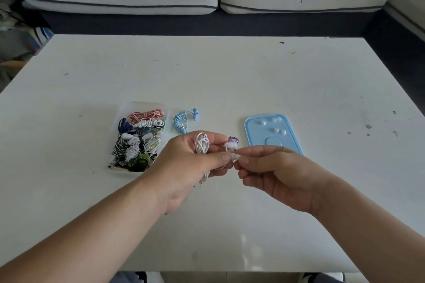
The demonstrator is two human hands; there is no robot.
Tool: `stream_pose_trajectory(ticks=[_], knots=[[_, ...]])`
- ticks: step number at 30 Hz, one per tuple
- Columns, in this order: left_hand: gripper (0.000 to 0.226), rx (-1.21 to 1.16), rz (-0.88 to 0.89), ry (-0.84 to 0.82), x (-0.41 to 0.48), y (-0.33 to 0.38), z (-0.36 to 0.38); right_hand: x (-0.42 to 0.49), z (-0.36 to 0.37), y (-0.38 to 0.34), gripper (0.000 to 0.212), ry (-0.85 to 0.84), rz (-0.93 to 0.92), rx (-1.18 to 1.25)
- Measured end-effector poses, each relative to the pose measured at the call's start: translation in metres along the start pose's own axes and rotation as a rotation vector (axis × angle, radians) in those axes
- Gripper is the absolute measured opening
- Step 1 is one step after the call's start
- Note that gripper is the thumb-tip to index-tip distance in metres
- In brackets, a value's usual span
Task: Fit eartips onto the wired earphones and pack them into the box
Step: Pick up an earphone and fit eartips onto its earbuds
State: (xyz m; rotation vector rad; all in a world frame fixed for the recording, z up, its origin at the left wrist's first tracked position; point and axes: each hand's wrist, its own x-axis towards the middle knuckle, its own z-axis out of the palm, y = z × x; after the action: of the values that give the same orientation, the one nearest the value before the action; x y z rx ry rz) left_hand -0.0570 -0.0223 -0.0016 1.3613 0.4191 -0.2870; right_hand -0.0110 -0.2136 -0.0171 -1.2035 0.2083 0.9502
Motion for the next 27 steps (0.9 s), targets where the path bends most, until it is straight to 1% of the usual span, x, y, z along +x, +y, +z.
stream_pose_trajectory(ticks=[3,7,11,13,18,22,27], knots=[[0.027,-0.026,-0.029,-0.023,-0.003,-0.001,-0.003,0.002,0.001,0.001,0.024,-0.013,0.022,-0.01],[0.026,-0.052,-0.054,-0.025,-0.007,-0.003,-0.008,0.005,0.004,0.006,0.033,-0.049,0.05,-0.016],[0.024,-0.058,-0.052,-0.009,-0.01,-0.004,-0.012,0.007,0.007,0.008,0.025,-0.081,0.042,-0.018],[0.024,-0.071,-0.049,0.003,-0.01,-0.004,-0.014,0.007,0.008,0.008,0.026,-0.098,0.034,-0.028],[0.024,-0.095,-0.054,0.033,-0.01,-0.004,-0.014,0.009,0.009,0.007,0.032,-0.072,0.007,-0.04],[0.024,-0.103,-0.06,0.059,-0.008,-0.005,-0.014,0.009,0.009,0.005,0.033,-0.053,-0.037,-0.078],[0.022,-0.083,-0.051,0.061,-0.007,-0.004,-0.014,0.009,0.009,0.004,0.036,-0.063,-0.045,-0.047]])
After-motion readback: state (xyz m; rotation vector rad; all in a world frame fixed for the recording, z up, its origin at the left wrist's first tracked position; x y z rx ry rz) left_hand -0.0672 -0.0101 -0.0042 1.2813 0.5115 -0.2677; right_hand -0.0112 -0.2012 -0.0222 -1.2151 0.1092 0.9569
